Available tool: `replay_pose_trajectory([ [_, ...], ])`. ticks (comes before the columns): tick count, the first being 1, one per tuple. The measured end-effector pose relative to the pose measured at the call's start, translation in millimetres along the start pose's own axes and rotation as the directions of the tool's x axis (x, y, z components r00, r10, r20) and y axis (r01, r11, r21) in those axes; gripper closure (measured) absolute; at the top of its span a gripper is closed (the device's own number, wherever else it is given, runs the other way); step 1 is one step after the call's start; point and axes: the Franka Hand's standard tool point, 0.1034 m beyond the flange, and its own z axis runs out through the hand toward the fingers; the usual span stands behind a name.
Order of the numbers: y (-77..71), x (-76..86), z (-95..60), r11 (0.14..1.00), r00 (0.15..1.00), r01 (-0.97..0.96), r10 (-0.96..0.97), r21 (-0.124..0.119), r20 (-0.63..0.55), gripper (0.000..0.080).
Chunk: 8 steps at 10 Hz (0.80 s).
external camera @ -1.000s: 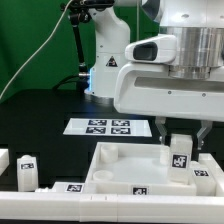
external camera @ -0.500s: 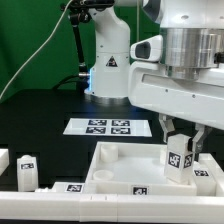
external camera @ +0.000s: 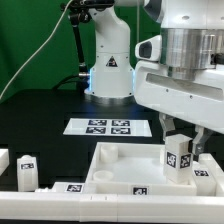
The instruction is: Assemble one leg
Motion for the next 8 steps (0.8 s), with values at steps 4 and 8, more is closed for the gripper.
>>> replay_pose_trajectory([
  [4, -2.0, -1.4, -2.6, 0.87, 0.869, 0.494, -0.494, -0.012, -0.013, 0.0153],
  [8, -2.3, -2.4, -1.7, 0.694, 0.694, 0.72, -0.72, -0.013, -0.008, 0.0151],
])
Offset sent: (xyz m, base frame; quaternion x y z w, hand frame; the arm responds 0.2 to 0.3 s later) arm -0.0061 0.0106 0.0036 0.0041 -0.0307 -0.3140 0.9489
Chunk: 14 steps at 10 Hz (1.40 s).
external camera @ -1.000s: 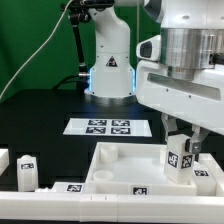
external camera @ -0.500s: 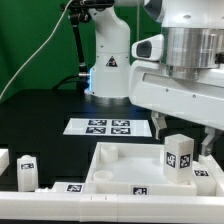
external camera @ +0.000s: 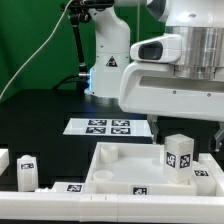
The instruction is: Assemble one leg
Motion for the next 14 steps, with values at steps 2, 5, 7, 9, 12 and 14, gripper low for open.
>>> replay_pose_trajectory([
  [2, 0.4, 1.0, 0.6, 0.978, 0.978, 0.211, -0.211, -0.012, -0.01, 0.0151],
  [5, 8.1, 3.6, 1.1, 0.895, 0.895, 0.446, -0.446, -0.018, -0.009, 0.0151],
  [7, 8.7, 4.0, 1.0, 0.867, 0.867, 0.497, -0.498, -0.026, -0.007, 0.0181],
  [9, 8.9, 3.9, 1.4, 0.871, 0.872, 0.49, -0.49, -0.026, -0.007, 0.036],
  [12, 8.7, 4.3, 1.0, 0.885, 0.885, 0.465, -0.465, -0.026, -0.009, 0.0514],
  [14, 8.2, 4.2, 1.0, 0.94, 0.94, 0.34, -0.34, -0.022, -0.012, 0.0514],
])
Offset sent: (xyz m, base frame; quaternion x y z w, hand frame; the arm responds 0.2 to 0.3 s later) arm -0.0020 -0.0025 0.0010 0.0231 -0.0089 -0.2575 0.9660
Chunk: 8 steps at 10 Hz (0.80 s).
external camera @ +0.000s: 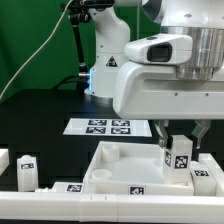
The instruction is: Assemble one leg
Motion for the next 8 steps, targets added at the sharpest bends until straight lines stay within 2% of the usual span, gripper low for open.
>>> replay_pose_trajectory([
  [1, 0.0, 0.0, 0.1, 0.999, 0.999, -0.039, 0.039, 0.0, 0.0, 0.0514],
  [4, -2.3, 0.3, 0.5, 0.903, 0.903, -0.43, 0.43, 0.007, -0.008, 0.0514],
  [6, -1.6, 0.1, 0.8, 0.774, 0.774, -0.633, 0.633, 0.016, -0.001, 0.0514],
  [8, 0.2, -0.1, 1.6, 0.601, 0.602, -0.799, 0.799, 0.024, 0.015, 0.0514],
])
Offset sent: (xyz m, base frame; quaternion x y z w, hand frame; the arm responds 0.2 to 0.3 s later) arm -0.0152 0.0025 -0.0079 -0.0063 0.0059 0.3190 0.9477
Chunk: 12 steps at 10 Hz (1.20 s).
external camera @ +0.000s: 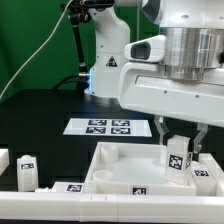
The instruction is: Assemble one leg
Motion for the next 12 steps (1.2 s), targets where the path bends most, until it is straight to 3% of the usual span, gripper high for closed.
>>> replay_pose_trajectory([
  [3, 0.7, 1.2, 0.5, 0.971, 0.971, -0.238, 0.238, -0.014, 0.019, 0.0514],
  [4, -0.1, -0.1, 0.5, 0.965, 0.964, -0.263, 0.264, -0.015, 0.02, 0.0409],
  [5, -0.2, -0.4, 0.6, 0.963, 0.963, -0.269, 0.269, -0.016, 0.019, 0.0409],
  [6, 0.3, 0.0, 0.8, 0.977, 0.976, -0.214, 0.215, -0.015, 0.02, 0.027],
  [7, 0.6, -0.2, 1.1, 0.986, 0.985, -0.169, 0.169, -0.015, 0.021, 0.0185],
  [9, -1.7, -2.5, 0.7, 0.999, 0.999, 0.032, -0.032, -0.012, 0.018, 0.0161],
  [12, -2.2, -1.8, 1.5, 0.933, 0.933, 0.36, -0.36, 0.0, 0.013, 0.0151],
])
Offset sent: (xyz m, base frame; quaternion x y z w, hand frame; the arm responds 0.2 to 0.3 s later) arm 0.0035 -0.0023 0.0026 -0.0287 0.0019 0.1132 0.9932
